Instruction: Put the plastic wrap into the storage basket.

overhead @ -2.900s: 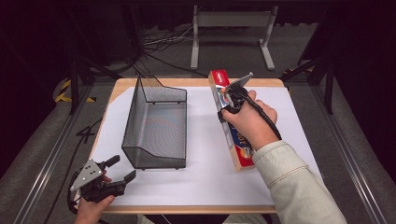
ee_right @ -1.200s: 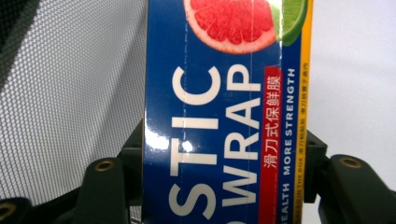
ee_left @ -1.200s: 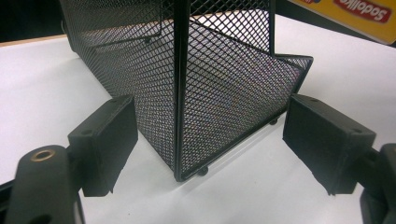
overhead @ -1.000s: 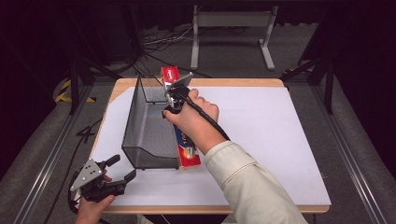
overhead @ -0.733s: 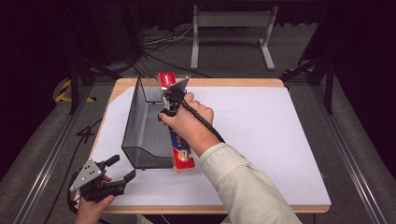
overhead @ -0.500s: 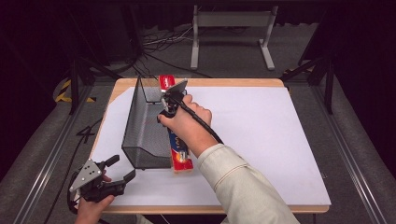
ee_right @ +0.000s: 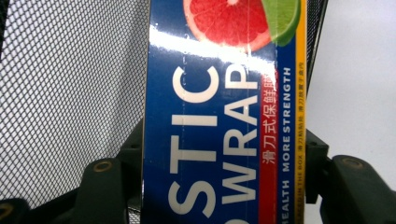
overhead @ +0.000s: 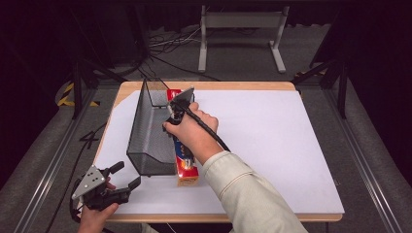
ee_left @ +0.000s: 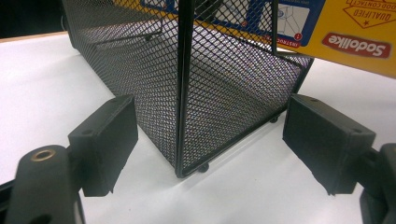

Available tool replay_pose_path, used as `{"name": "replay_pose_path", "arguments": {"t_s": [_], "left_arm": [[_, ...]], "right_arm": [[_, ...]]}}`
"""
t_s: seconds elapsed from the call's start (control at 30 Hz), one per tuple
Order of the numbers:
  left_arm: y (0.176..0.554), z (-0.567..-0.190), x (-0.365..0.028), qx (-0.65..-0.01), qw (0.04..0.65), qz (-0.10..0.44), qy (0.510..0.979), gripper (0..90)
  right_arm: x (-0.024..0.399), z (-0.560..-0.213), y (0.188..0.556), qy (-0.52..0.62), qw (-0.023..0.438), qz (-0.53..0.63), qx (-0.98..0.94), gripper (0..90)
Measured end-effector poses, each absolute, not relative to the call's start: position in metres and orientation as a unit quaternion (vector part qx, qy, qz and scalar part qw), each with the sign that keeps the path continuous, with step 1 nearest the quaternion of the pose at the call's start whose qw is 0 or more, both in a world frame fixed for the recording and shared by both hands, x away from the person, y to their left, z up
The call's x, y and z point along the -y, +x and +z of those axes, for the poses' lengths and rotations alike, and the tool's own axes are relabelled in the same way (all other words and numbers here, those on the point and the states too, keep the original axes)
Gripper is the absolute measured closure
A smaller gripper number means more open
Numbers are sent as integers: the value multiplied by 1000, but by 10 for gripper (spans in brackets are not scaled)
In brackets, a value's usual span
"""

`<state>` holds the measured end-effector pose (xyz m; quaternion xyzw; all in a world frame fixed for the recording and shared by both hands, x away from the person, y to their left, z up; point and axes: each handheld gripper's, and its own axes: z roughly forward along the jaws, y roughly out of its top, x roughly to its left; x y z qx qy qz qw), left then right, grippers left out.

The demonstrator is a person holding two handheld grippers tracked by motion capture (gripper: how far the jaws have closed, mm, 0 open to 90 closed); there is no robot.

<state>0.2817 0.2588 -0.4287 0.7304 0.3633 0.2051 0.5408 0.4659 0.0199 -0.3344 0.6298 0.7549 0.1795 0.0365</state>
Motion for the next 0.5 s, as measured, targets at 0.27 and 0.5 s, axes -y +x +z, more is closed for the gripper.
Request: {"name": "replay_pose_path", "arguments": {"t_s": [0.27,0.5], "left_arm": [[282,-429,-259,-365,540,202,731,188],[282,-429,-260,-365,541,205,730,188]], "right_arm": [[-20,-341,470,641,25,170,-748,405],[-17,-346,475,648,19,163,-744,404]]}}
